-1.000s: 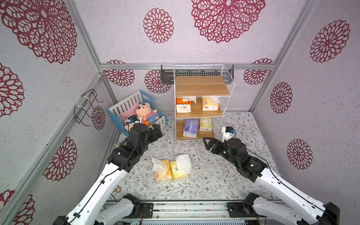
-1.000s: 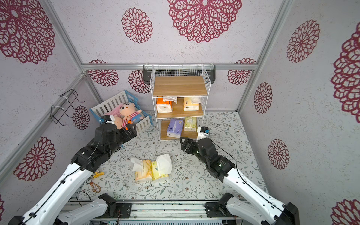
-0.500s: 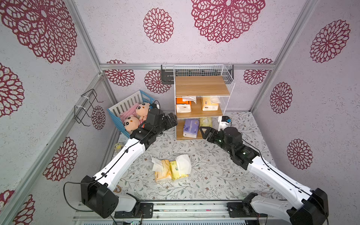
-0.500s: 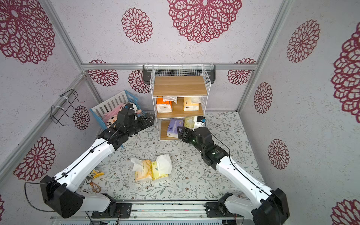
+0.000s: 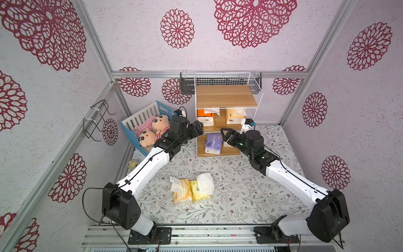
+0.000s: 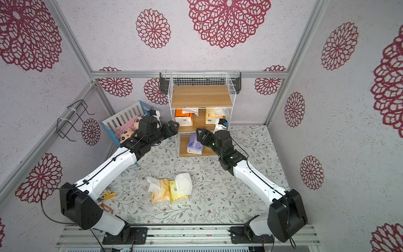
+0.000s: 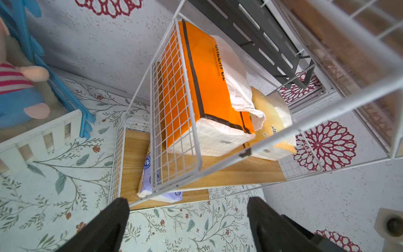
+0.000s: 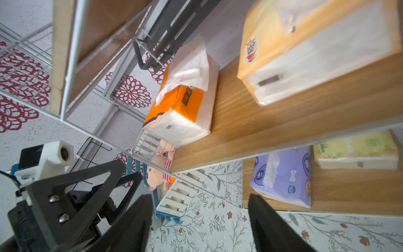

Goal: Remove the tissue boxes from the shelf
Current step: Pick up a box of tissues from the shelf.

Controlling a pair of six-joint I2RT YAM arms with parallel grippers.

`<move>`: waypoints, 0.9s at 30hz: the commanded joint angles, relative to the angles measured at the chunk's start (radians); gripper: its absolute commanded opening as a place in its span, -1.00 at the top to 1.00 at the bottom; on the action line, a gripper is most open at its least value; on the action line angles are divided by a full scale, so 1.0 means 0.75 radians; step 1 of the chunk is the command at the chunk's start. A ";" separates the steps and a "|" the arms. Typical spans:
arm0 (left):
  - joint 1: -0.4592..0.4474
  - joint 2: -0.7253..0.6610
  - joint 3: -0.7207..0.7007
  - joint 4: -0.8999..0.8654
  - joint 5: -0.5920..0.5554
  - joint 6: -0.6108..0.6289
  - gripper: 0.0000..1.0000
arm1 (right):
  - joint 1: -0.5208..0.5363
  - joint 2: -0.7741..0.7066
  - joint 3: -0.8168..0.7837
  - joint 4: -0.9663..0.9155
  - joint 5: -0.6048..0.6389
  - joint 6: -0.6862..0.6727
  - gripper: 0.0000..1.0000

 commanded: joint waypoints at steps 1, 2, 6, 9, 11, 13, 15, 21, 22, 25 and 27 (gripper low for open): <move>0.017 0.019 0.019 0.078 0.001 0.035 -0.82 | -0.028 0.028 0.063 0.096 -0.025 0.028 -0.51; 0.021 0.027 0.022 0.084 0.002 0.035 -0.81 | -0.031 0.039 0.066 0.108 -0.029 0.034 -0.51; 0.029 0.055 0.033 0.102 0.023 0.045 -0.58 | -0.041 0.093 0.080 0.197 -0.059 0.070 -0.49; 0.034 0.064 0.031 0.114 0.031 0.054 -0.49 | -0.042 0.148 0.124 0.224 -0.082 0.089 -0.47; 0.036 0.066 0.033 0.116 0.032 0.062 -0.48 | -0.042 0.185 0.160 0.229 -0.089 0.096 -0.46; 0.035 0.065 0.032 0.117 0.034 0.071 -0.47 | -0.041 0.216 0.194 0.228 -0.084 0.102 -0.46; 0.036 0.064 0.033 0.115 0.036 0.083 -0.42 | -0.041 0.247 0.228 0.227 -0.069 0.108 -0.46; 0.036 0.065 0.029 0.126 0.048 0.092 -0.40 | -0.032 0.346 0.330 0.228 -0.024 0.113 -0.46; 0.036 0.065 0.029 0.128 0.051 0.091 -0.40 | -0.028 0.361 0.347 0.221 -0.009 0.113 -0.46; 0.036 0.069 0.029 0.137 0.061 0.089 -0.40 | -0.012 0.403 0.386 0.221 0.035 0.115 -0.46; 0.036 0.071 0.029 0.142 0.066 0.086 -0.40 | -0.002 0.426 0.405 0.225 0.065 0.135 -0.46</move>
